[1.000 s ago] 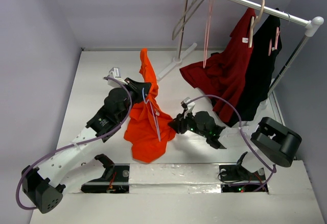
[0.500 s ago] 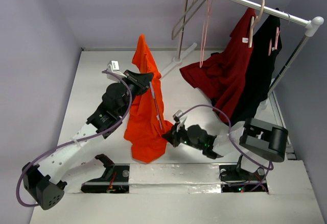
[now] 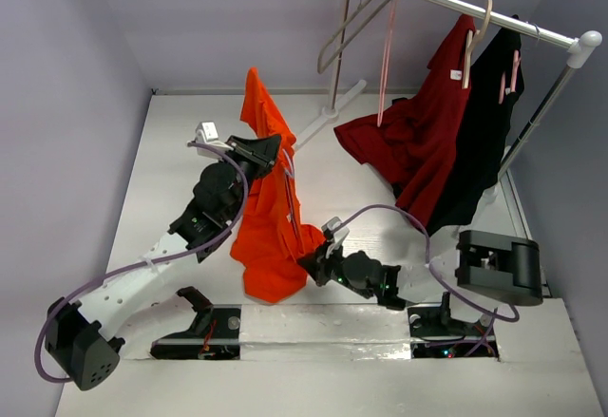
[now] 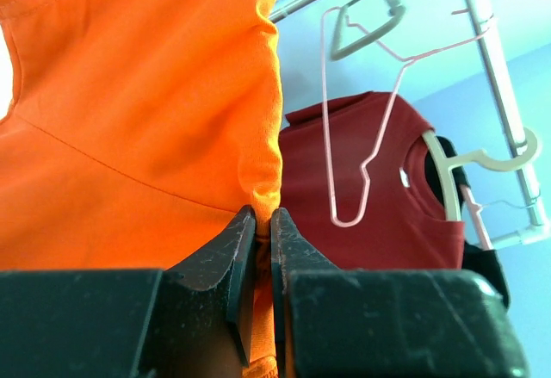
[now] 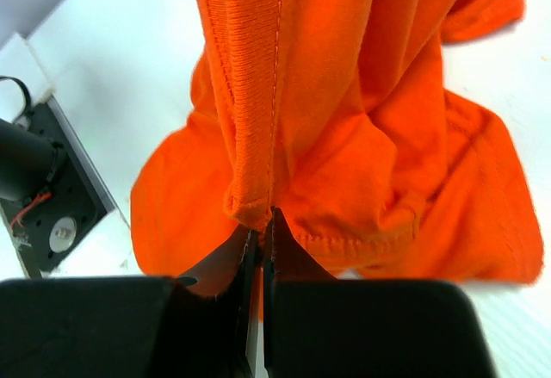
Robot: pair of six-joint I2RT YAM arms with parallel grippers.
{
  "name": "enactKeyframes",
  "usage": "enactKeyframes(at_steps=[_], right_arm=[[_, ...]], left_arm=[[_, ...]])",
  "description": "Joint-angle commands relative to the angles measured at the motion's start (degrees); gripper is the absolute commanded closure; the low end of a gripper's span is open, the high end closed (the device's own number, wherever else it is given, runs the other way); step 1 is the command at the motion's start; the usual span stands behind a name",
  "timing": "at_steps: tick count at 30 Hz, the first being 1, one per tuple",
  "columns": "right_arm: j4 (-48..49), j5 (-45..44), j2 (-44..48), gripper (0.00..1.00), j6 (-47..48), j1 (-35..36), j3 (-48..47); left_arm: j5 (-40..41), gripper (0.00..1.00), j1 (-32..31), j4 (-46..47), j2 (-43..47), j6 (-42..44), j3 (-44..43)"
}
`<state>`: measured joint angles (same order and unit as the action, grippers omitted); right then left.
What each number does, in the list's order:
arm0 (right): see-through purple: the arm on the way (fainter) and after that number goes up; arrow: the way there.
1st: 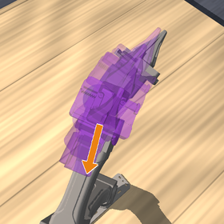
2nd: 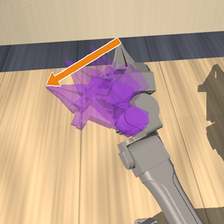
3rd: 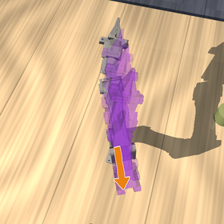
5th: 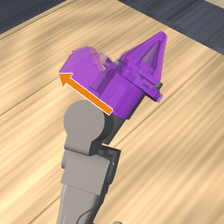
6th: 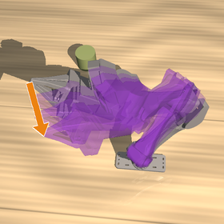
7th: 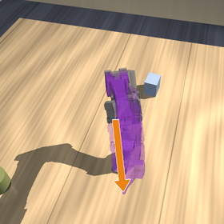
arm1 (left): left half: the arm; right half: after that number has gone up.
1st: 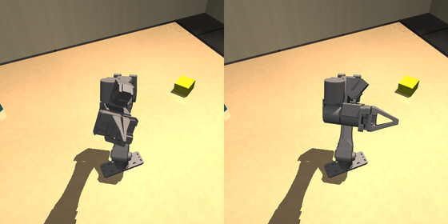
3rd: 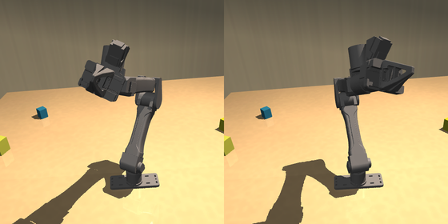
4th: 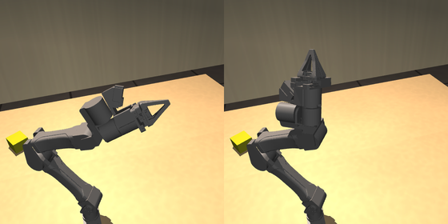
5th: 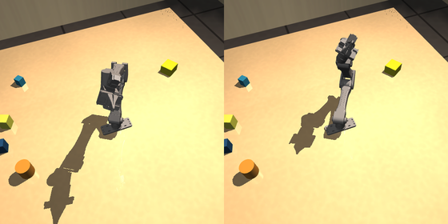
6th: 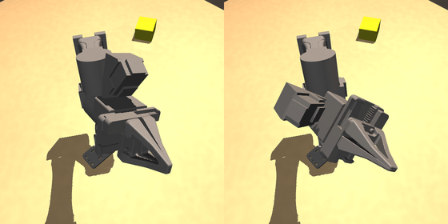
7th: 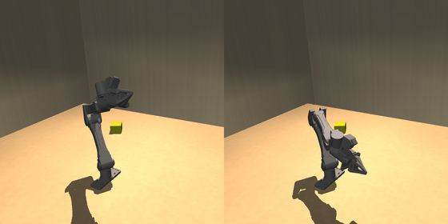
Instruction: Place the t-shirt on the hanger
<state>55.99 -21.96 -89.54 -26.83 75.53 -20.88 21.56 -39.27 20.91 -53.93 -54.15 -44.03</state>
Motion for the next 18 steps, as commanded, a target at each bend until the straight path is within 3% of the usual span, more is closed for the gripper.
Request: enactKeyframes(at_steps=[1,6,10,13,14,15,18], right_arm=[[-11.6,-4.1,5.7,1.00,-1.6,1.8,-2.4],[-27.7,-4.2,12.0,1.00,-1.5,1.8,-11.1],[-37.9,-2.5,10.9,1.00,-1.2,2.3,-17.8],[-41.6,-5.9,8.0,0.98,-2.2,2.3,-21.2],[-44.2,-6.3,6.8,0.93,-3.0,2.3,-22.1],[-45.7,-6.6,6.3,0.74,-3.1,2.3,-23.0],[-52.0,-4.9,6.8,0.35,-3.7,2.3,-25.3]], left_arm=[[0.9,1.00,0.2,9.7,0.7,-1.1,2.0],[-0.3,1.00,0.2,10.7,2.4,-3.3,8.3],[-1.3,1.00,0.2,11.4,2.8,-4.2,10.4],[-2.9,1.00,0.2,11.2,3.1,-4.9,10.8],[-3.3,1.00,0.2,10.8,3.3,-5.1,11.0],[-3.5,1.00,0.2,9.6,3.9,-5.2,11.0],[-3.8,1.00,0.2,7.5,5.5,-5.1,11.2]])
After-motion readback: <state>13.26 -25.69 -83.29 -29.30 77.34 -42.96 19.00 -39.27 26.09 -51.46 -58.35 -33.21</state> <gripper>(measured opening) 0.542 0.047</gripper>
